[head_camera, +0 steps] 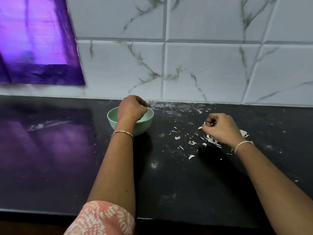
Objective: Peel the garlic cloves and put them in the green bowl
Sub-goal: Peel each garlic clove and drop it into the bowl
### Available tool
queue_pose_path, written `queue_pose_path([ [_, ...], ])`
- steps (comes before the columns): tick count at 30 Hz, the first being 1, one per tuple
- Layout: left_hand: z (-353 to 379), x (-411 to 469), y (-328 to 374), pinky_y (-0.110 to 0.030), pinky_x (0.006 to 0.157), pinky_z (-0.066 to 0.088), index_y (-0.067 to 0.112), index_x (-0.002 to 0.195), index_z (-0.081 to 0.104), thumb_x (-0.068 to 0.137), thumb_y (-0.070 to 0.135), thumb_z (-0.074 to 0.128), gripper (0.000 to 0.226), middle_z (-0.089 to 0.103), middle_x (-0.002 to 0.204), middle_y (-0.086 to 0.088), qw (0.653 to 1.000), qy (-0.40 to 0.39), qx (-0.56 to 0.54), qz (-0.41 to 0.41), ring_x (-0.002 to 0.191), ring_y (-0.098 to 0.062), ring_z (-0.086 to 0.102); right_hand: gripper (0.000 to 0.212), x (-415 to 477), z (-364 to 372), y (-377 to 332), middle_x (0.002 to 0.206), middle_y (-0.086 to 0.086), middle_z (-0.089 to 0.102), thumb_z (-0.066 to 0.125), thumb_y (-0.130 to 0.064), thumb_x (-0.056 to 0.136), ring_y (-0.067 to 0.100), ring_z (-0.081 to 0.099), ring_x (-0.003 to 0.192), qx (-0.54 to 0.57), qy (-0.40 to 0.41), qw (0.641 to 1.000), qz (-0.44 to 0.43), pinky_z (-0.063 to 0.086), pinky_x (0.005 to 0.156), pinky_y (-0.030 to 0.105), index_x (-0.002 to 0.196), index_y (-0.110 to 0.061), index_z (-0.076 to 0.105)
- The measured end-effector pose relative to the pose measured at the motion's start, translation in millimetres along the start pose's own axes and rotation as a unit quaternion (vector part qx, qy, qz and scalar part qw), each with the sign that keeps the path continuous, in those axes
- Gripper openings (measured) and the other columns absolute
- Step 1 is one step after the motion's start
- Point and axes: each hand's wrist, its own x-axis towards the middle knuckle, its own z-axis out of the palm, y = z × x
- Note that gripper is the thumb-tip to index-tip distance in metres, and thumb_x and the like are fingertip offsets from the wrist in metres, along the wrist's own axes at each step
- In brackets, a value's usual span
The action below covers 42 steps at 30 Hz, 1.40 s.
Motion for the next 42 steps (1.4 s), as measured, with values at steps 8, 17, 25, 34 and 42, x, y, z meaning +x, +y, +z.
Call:
queue_pose_path([
  [8, 0.7, 3.0, -5.5, -0.036, 0.076, 0.056, 0.029, 0.068, 0.064, 0.083, 0.003, 0.06, 0.03, 0.068, 0.089, 0.004, 1.0, -0.002, 0.017, 0.009, 0.087, -0.022, 0.064, 0.017, 2.2, 4.0, 5.0, 0.079, -0.004, 0.067, 0.075, -0.026, 0.08, 0.017, 0.062, 0.075, -0.002, -0.026, 0.999, -0.024, 0.049, 0.071, 0.033, 0.073, -0.023, 0.06],
  [17, 19.3, -8.7, 24.1, -0.029, 0.083, 0.05, 0.027, 0.096, 0.068, 0.087, 0.014, 0.058, 0.019, 0.07, 0.096, 0.007, 0.993, 0.006, -0.061, 0.105, 0.095, -0.017, 0.064, 0.014, 4.8, -7.1, 11.1, 0.081, -0.003, 0.073, 0.07, -0.011, 0.087, 0.009, 0.066, 0.079, 0.045, -0.032, 0.998, 0.007, 0.05, 0.076, 0.024, 0.092, -0.022, 0.077],
  [25, 67.2, -38.8, 48.2, -0.029, 0.067, 0.046, 0.027, 0.079, 0.061, 0.084, 0.042, 0.071, 0.019, 0.061, 0.073, 0.012, 0.978, -0.089, -0.023, 0.187, 0.074, -0.012, 0.058, 0.028, 2.9, -23.3, 13.3, 0.062, -0.005, 0.064, 0.089, -0.029, 0.065, 0.01, 0.06, 0.061, 0.014, 0.032, 0.998, 0.048, 0.049, 0.062, 0.028, 0.066, -0.019, 0.063],
  [34, 102.5, -50.5, 37.3, -0.036, 0.086, 0.05, 0.029, 0.111, 0.068, 0.093, 0.023, 0.059, 0.02, 0.057, 0.115, 0.001, 0.956, -0.152, 0.074, 0.238, 0.103, -0.019, 0.059, 0.031, 6.4, -16.5, 18.0, 0.086, 0.0, 0.051, 0.076, -0.038, 0.08, 0.019, 0.052, 0.081, -0.072, -0.007, 0.997, 0.027, 0.036, 0.069, 0.027, 0.064, -0.019, 0.058],
  [42, 134.6, -39.1, 51.7, -0.032, 0.09, 0.05, 0.02, 0.111, 0.07, 0.093, 0.023, 0.057, 0.023, 0.068, 0.109, -0.004, 0.962, -0.178, 0.024, 0.208, 0.102, -0.019, 0.063, 0.012, 7.8, -11.0, 17.8, 0.084, -0.008, 0.069, 0.067, -0.018, 0.083, 0.018, 0.065, 0.086, -0.077, 0.02, 0.997, 0.024, 0.052, 0.075, 0.033, 0.089, -0.027, 0.063],
])
